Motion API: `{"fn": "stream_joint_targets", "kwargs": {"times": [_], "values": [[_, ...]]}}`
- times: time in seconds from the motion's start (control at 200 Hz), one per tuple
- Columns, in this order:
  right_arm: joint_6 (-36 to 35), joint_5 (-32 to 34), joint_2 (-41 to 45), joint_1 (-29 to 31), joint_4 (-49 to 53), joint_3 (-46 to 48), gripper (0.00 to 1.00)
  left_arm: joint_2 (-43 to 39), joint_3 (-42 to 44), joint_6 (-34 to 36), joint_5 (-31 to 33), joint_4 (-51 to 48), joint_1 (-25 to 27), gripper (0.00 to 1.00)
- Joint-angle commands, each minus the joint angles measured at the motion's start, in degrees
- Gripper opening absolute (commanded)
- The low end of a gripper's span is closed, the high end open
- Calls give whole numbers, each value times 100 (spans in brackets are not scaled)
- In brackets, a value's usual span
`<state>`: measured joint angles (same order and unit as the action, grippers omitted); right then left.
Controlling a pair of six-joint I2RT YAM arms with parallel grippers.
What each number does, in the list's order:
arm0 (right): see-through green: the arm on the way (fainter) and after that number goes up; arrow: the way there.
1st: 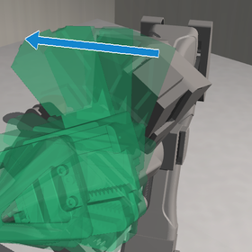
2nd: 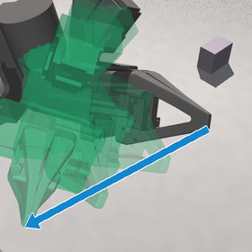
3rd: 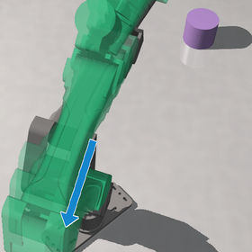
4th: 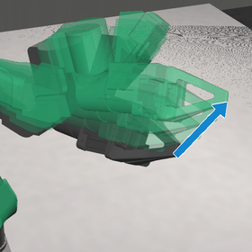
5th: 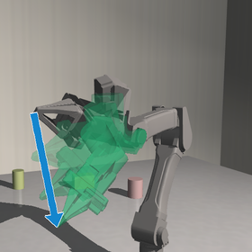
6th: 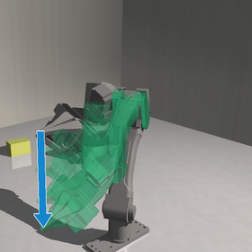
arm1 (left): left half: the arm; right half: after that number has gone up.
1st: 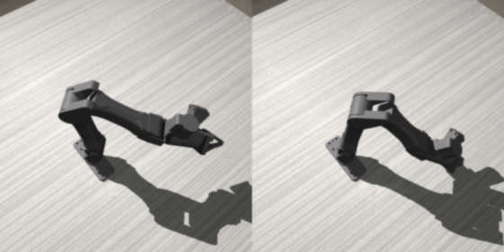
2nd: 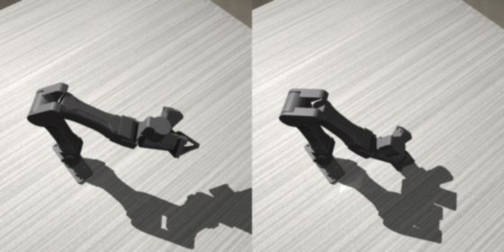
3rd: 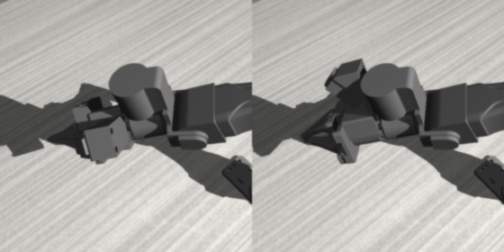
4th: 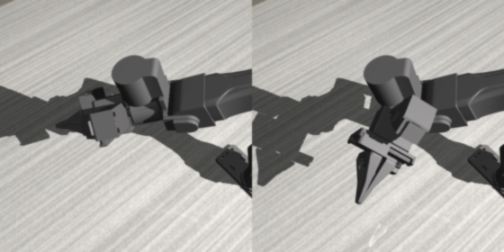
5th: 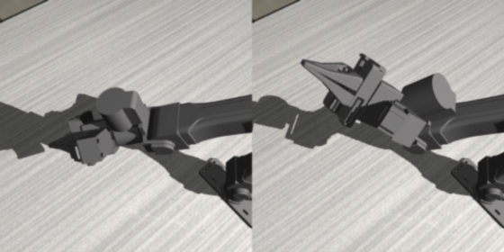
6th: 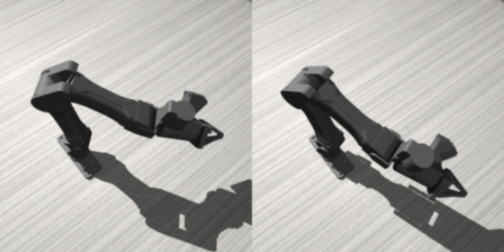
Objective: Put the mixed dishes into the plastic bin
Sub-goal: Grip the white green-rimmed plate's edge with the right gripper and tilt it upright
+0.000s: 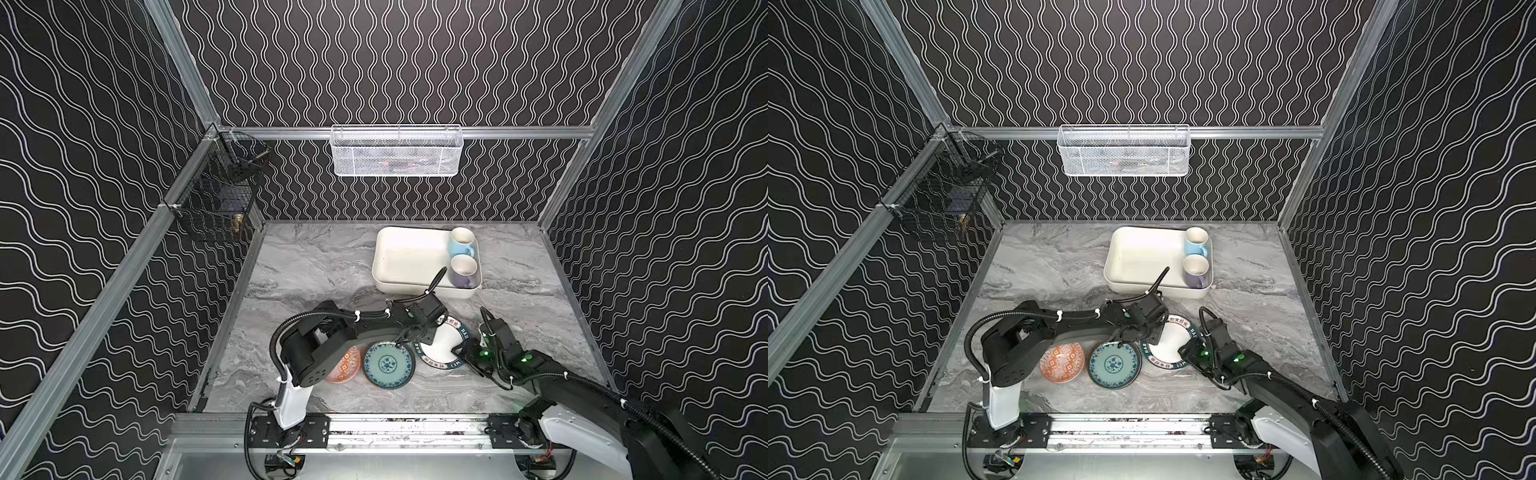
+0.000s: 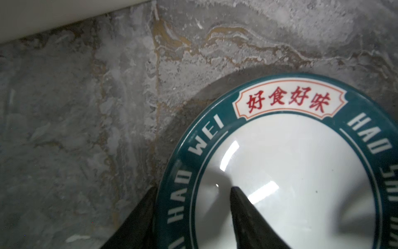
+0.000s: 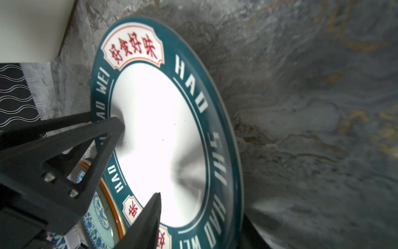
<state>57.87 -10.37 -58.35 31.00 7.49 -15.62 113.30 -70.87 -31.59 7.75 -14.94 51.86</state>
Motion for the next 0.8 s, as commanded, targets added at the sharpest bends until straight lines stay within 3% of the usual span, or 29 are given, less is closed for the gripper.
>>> {"fn": "stream_joint_targets", "kwargs": {"times": [0.0, 0.37, 0.796], "values": [[-24, -109, -107, 20, 473, 177, 44, 194, 25, -22, -888, -202, 31, 55], [58, 281, 476, 13, 1034, 103, 14, 138, -14, -11, -737, -349, 11, 57], [-60, 382, 1057, 11, 1358, -33, 4, -332, -161, 52, -177, -755, -43, 86]]}}
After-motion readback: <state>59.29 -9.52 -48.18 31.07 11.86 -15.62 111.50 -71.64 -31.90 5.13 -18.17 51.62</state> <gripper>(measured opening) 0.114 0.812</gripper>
